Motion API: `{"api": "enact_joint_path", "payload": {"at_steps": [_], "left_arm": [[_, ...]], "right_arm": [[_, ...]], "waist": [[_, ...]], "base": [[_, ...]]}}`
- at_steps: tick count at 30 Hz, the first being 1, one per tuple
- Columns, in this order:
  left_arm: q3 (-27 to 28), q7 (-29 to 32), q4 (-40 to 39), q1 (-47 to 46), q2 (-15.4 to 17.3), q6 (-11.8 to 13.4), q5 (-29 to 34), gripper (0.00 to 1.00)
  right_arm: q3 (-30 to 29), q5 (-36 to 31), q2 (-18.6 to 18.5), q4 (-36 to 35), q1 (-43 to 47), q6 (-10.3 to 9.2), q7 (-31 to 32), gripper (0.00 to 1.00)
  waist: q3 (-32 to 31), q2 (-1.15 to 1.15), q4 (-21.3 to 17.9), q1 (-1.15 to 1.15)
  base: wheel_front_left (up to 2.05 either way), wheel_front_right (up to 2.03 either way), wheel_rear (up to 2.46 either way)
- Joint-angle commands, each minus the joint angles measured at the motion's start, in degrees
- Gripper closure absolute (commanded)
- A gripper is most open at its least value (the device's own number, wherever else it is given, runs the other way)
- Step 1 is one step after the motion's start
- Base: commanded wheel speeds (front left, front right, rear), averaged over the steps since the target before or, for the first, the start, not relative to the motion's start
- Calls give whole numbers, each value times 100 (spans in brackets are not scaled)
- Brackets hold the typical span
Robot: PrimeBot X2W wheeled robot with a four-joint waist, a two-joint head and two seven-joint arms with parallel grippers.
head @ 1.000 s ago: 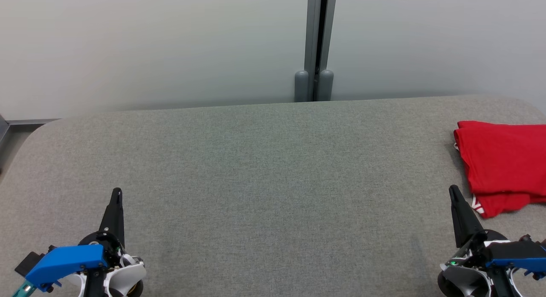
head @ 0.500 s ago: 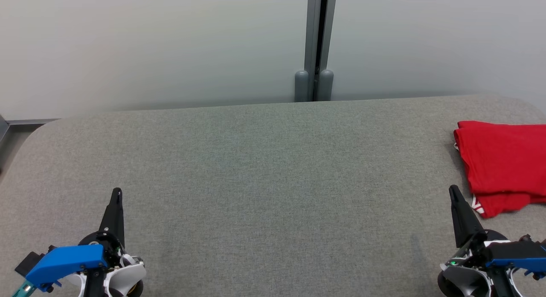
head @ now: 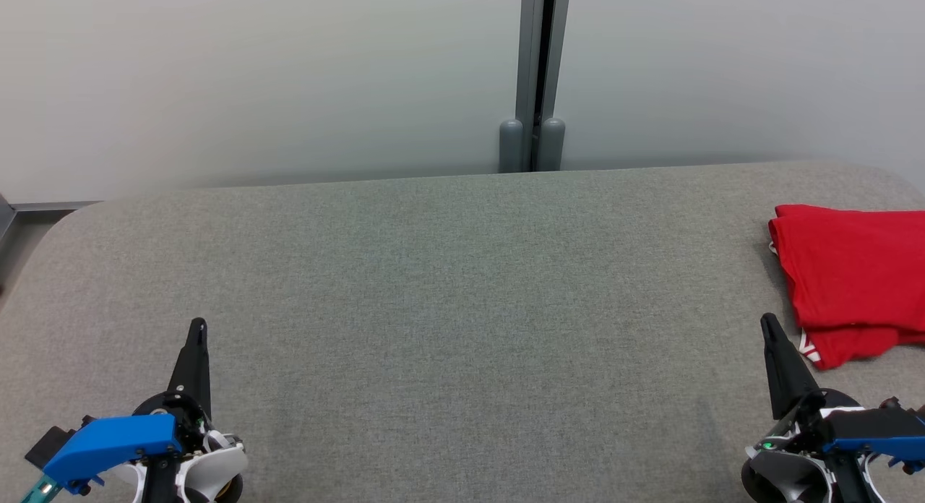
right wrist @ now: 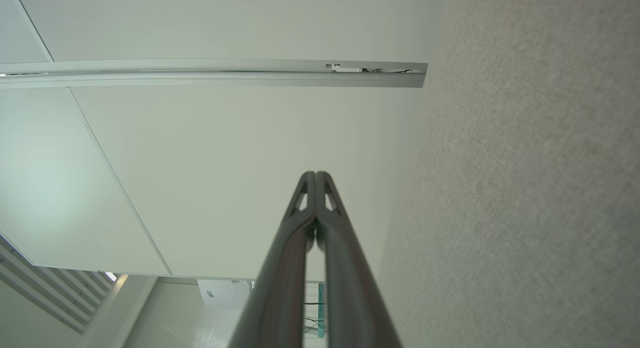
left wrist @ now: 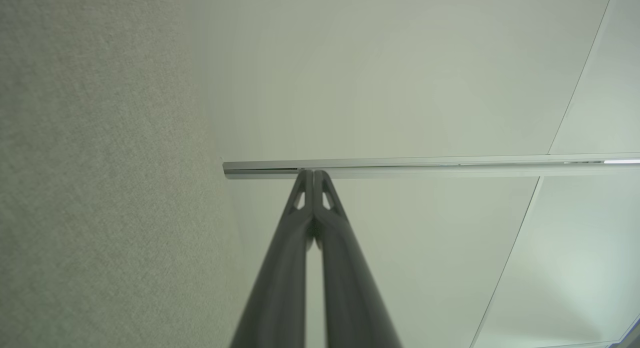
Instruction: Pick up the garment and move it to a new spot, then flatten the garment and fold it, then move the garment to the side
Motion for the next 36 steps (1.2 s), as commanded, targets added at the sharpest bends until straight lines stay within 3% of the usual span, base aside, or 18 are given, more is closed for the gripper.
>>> {"api": "enact_joint_path", "payload": {"at_steps": [1,36], "left_arm": [[14,24,-23,-59,-12,-26,21,100],[18,28,-23,-60,-15,-26,26,100]], "right_arm": [[-12,14,-25,-18,-48,2,16,100],[-11,14,-25,-18,-48,2,15,100]], "waist": [[0,0,0,-1],[0,0,0,-1]], "base": [[0,0,0],[0,0,0]]}}
